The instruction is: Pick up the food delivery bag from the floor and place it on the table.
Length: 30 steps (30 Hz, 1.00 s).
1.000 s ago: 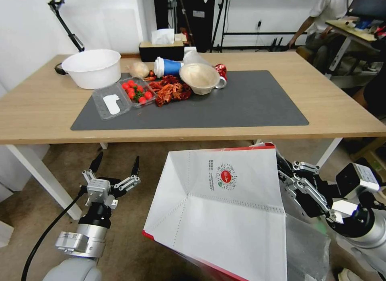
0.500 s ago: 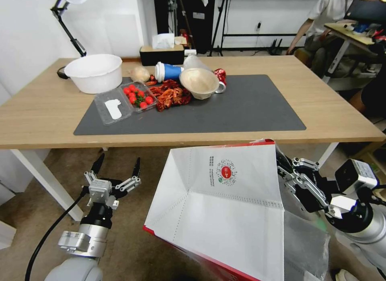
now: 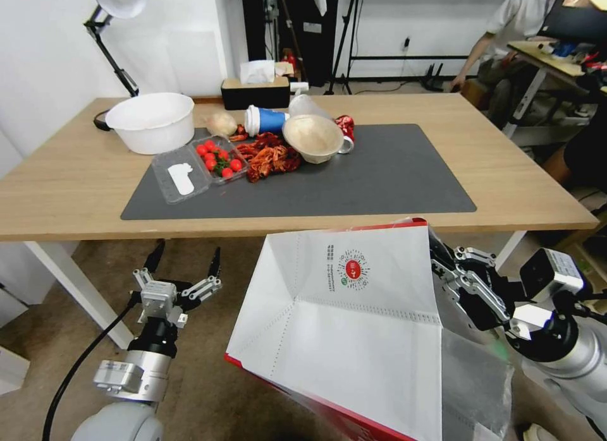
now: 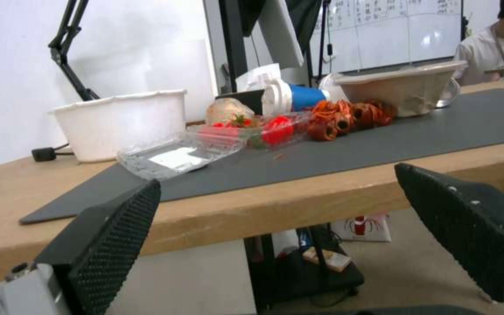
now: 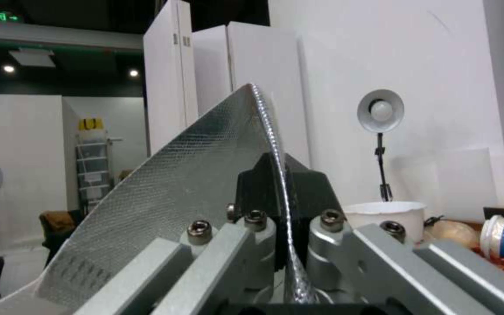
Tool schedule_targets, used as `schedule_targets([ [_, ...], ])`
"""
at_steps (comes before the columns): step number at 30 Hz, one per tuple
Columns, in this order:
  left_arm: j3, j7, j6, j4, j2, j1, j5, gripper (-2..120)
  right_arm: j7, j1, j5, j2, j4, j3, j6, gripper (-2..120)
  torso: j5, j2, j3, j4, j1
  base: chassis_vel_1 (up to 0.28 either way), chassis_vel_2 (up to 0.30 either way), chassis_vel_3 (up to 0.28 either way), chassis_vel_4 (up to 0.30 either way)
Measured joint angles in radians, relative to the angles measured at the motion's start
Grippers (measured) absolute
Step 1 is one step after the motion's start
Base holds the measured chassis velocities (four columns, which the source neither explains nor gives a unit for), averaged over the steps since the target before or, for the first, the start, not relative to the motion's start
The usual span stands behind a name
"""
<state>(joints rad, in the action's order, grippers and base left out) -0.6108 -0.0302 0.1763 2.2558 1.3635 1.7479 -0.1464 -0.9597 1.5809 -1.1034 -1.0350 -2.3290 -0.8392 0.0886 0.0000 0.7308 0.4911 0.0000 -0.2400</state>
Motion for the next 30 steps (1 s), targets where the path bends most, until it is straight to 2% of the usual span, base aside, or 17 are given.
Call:
schedule_targets([
  [30, 0.01, 0.007, 0.008, -0.002, 0.001, 0.005, 0.003, 100, 0.0, 0.01, 0.015, -0.015, -0.005, 0.003, -0.006, 0, 0.0, 0.13, 0.076, 0.0, -0.055, 0.0, 0.0, 0.0, 0.0],
])
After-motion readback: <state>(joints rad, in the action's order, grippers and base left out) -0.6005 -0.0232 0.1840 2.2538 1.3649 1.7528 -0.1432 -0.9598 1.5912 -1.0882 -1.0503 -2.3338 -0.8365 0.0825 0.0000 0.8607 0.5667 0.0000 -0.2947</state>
